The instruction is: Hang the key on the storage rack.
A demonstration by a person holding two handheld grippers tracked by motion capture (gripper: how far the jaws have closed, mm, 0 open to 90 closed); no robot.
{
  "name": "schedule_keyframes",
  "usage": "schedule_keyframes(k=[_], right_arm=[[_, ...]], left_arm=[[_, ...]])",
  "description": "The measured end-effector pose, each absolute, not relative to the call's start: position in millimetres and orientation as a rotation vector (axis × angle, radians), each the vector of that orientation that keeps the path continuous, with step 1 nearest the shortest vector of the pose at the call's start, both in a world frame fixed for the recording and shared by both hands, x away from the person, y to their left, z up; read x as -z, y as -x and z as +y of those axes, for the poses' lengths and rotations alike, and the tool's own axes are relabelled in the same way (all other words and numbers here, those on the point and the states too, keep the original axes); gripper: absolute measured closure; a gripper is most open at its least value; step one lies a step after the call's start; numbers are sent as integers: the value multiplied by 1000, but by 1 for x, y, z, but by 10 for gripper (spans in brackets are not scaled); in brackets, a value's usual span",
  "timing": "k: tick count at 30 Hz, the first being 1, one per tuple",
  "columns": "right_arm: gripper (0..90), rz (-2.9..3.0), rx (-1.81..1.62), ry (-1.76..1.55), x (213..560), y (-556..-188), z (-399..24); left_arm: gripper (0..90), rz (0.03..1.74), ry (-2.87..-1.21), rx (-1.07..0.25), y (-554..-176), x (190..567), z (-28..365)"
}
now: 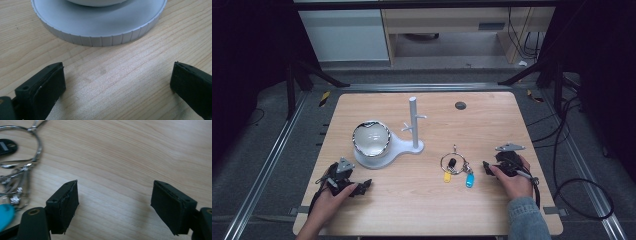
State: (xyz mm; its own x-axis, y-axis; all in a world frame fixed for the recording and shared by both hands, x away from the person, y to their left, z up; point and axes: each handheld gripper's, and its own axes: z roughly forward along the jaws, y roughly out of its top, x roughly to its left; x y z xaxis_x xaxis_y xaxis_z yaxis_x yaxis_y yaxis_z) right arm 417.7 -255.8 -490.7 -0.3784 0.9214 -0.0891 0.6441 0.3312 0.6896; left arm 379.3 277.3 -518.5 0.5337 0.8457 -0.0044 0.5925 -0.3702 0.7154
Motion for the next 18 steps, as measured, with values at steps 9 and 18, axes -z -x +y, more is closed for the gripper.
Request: schedule_keyframes(k=[9,18], right_arm=[[387,2337,-729,-1221,461,-425,-241],[573,2501,-637,-1037,438,-442,-214]], left_arm=[[0,1157,-2098,-483,-379,519,277],[0,1157,-2098,-483,-379,519,277]])
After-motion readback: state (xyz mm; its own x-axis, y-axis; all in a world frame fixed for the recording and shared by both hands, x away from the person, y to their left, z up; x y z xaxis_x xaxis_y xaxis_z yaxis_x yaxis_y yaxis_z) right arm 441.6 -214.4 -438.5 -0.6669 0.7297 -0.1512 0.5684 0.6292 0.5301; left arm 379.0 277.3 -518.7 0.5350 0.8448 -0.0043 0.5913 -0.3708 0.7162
